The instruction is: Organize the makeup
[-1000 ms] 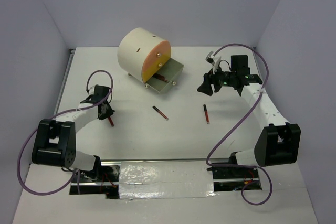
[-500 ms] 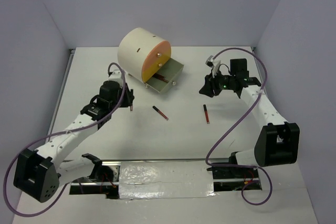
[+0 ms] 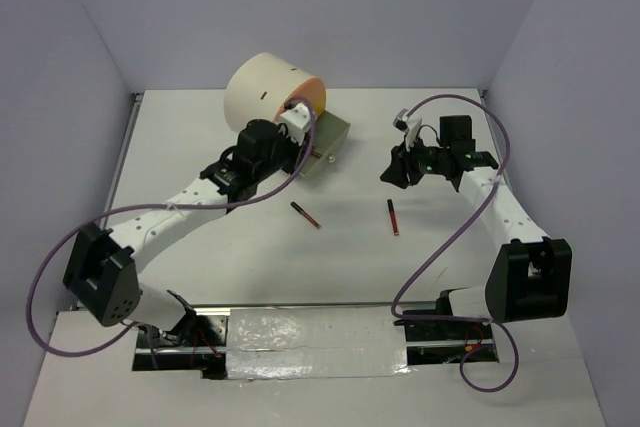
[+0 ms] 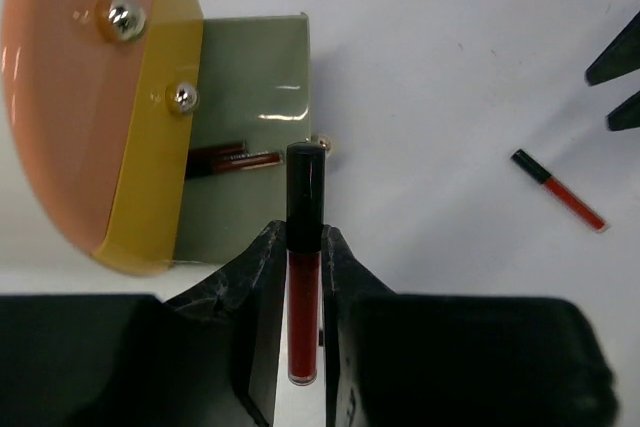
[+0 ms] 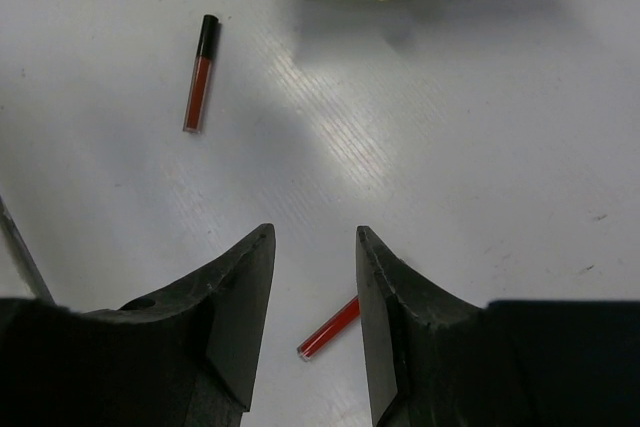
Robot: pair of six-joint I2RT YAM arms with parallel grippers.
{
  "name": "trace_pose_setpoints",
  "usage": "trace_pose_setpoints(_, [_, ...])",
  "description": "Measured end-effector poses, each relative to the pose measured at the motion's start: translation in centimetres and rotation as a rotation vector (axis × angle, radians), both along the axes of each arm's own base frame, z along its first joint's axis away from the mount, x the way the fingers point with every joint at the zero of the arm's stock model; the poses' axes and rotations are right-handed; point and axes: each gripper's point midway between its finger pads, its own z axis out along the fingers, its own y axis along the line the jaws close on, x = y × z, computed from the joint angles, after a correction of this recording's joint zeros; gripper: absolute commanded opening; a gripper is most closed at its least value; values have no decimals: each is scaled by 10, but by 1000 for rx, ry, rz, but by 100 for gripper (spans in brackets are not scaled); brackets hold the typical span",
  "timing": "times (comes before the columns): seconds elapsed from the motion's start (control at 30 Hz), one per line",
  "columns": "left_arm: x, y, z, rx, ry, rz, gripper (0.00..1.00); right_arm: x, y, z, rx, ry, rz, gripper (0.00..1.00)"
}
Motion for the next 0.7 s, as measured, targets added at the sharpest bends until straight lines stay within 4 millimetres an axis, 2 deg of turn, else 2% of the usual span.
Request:
trace_pose_setpoints(0.07, [13, -10, -2, 47, -19, -29, 5, -1, -2, 0, -3, -3, -7, 49])
trace_pose_setpoints(0.27, [56, -34, -14, 152, -48, -58, 24, 0, -7, -1, -16, -7, -25, 54])
trace_pose_setpoints(0.4, [81, -45, -30, 215, -42, -52, 29, -1, -11, -7, -25, 5, -40, 55])
trace_pose_setpoints(0.43, [86, -47, -35, 225, -39, -49, 33, -1, -12, -8, -26, 7, -43, 55])
trace_pose_setpoints(0.57, [96, -49, -58, 272, 3, -35, 35, -1, -14, -8, -30, 5, -51, 55])
trace_pose_setpoints(0.7, [102, -48, -71, 305, 27, -18, 43, 0, -16, -8, -34, 1, -54, 58])
